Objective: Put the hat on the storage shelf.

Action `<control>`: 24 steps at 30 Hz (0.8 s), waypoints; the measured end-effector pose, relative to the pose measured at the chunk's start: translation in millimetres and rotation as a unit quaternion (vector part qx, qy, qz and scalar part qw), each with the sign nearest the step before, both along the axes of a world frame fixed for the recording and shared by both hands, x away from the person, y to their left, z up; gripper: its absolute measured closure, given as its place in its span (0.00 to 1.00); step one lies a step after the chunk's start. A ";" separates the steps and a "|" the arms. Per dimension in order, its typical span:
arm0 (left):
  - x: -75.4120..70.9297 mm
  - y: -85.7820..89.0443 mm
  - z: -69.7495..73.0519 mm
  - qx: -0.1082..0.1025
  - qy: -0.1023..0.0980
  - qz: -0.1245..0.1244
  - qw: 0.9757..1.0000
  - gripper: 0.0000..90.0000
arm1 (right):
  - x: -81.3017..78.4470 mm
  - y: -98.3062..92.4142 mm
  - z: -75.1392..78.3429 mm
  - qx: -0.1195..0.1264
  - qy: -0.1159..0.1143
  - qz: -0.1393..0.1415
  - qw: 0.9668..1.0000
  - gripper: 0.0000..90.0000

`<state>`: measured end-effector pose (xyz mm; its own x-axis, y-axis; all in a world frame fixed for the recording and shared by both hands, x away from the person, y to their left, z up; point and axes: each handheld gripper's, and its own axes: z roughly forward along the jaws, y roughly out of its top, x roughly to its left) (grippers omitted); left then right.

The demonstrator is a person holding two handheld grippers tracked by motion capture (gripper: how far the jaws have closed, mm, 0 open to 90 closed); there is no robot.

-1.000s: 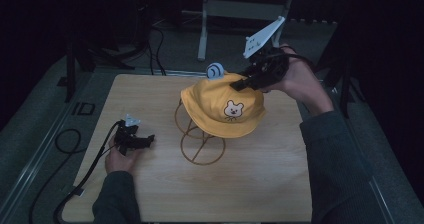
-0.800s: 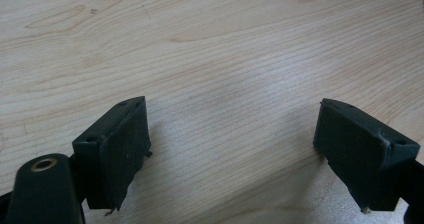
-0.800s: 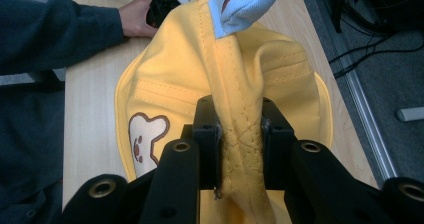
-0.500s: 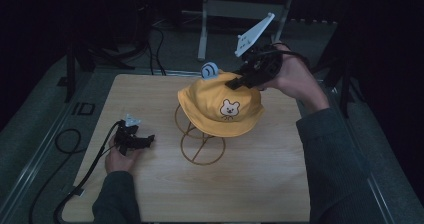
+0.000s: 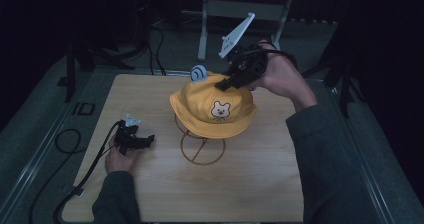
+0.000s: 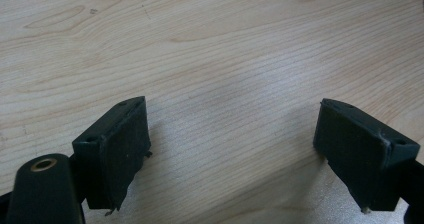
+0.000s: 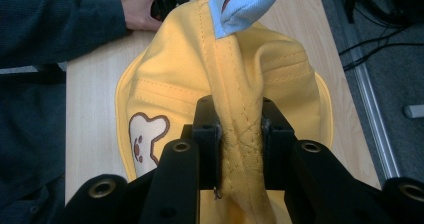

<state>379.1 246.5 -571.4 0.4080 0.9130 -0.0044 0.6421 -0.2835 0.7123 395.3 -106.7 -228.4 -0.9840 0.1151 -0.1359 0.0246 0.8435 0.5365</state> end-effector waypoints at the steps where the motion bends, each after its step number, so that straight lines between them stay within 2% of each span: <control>1: 0.0 0.0 0.0 0.000 0.000 0.000 1.000 0.16 | 1.0 1.9 -1.5 -0.001 0.001 0.000 1.000 0.83; 6: 0.0 0.0 0.0 0.000 0.000 0.000 1.000 0.16 | 4.6 7.8 -5.4 -0.005 0.004 -0.001 1.000 0.83; 18: -0.1 -0.1 0.0 0.000 0.000 -0.001 1.000 0.16 | 4.0 22.4 -2.7 -0.016 0.004 0.002 1.000 0.83; 19: 0.0 -0.1 0.0 0.000 0.000 -0.001 1.000 0.16 | 4.4 28.7 -6.3 -0.025 0.005 0.005 1.000 0.83; 24: 0.0 -0.1 0.0 0.000 0.000 -0.001 1.000 0.16 | 8.3 40.7 -16.6 -0.042 0.008 0.006 0.999 0.82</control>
